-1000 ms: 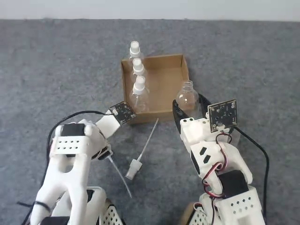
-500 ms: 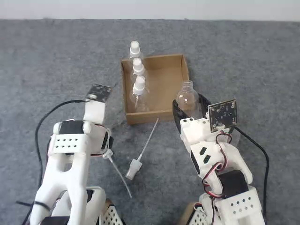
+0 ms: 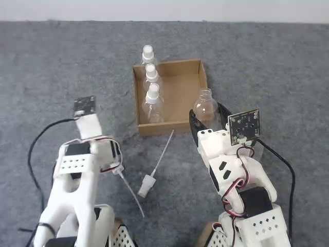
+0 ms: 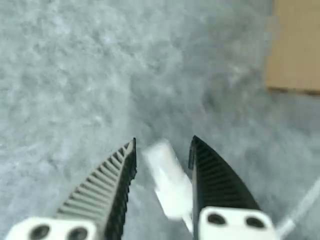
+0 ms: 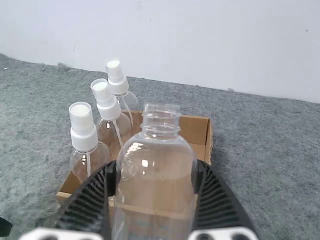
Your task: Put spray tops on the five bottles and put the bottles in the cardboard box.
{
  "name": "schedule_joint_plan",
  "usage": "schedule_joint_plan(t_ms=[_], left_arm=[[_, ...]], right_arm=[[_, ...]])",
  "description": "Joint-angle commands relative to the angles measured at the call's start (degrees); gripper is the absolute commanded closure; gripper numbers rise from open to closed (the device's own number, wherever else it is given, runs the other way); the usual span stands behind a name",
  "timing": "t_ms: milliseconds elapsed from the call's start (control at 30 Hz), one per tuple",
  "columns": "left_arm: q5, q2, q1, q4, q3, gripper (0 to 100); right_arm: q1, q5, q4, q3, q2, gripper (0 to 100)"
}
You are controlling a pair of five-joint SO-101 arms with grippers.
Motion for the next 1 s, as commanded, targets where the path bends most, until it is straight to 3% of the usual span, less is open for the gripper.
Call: schedule_joint_plan(t_ms=[0, 267, 733, 967], left_arm=[[0.7, -0.7, -2.3, -4.7, 0.3, 84], [1.1, -0.5, 2.6, 1.5, 0.5, 84], [1.2, -0.4, 4.1, 1.7, 1.2, 84], [2.7, 10.7, 4.2, 3.1, -4.4, 84]], right_arm=[[0.4, -0.1, -1.9, -0.8, -1.5, 97.8], [0.5, -0.1, -1.9, -0.8, -1.5, 97.8], [0.3, -0.1, -1.9, -0.8, -1.5, 97.8], [0.3, -0.1, -1.9, -0.8, -1.5, 97.8]])
